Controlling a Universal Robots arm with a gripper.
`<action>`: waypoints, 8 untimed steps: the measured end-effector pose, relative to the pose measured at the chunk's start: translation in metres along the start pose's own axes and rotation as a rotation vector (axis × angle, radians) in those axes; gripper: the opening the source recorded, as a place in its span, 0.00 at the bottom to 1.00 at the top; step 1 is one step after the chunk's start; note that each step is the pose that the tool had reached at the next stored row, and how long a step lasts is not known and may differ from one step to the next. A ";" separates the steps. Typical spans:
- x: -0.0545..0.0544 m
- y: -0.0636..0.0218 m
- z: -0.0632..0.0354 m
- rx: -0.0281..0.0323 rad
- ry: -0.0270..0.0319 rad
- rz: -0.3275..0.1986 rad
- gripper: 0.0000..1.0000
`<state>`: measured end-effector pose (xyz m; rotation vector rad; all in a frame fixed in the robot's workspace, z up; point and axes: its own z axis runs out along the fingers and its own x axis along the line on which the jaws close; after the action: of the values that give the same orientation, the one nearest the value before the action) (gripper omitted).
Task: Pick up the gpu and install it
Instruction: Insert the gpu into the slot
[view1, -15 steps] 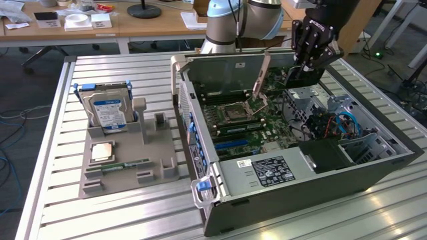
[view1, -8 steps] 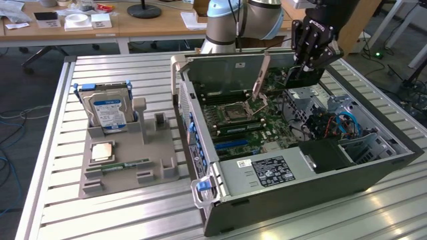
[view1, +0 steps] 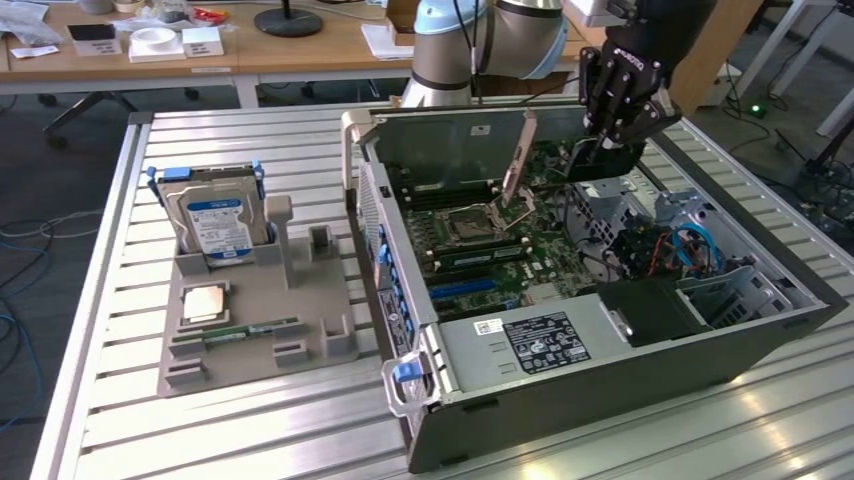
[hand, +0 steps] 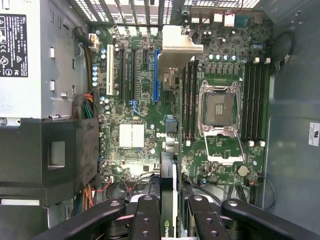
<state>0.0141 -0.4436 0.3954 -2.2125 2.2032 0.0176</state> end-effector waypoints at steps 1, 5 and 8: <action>0.000 0.0000 0.0000 0.0000 0.0000 0.000 0.26; 0.000 0.0000 0.0001 0.0000 -0.0002 0.000 0.26; 0.000 0.0011 0.0003 0.0002 -0.0006 0.000 0.26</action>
<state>0.0130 -0.4433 0.3951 -2.2118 2.2032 0.0180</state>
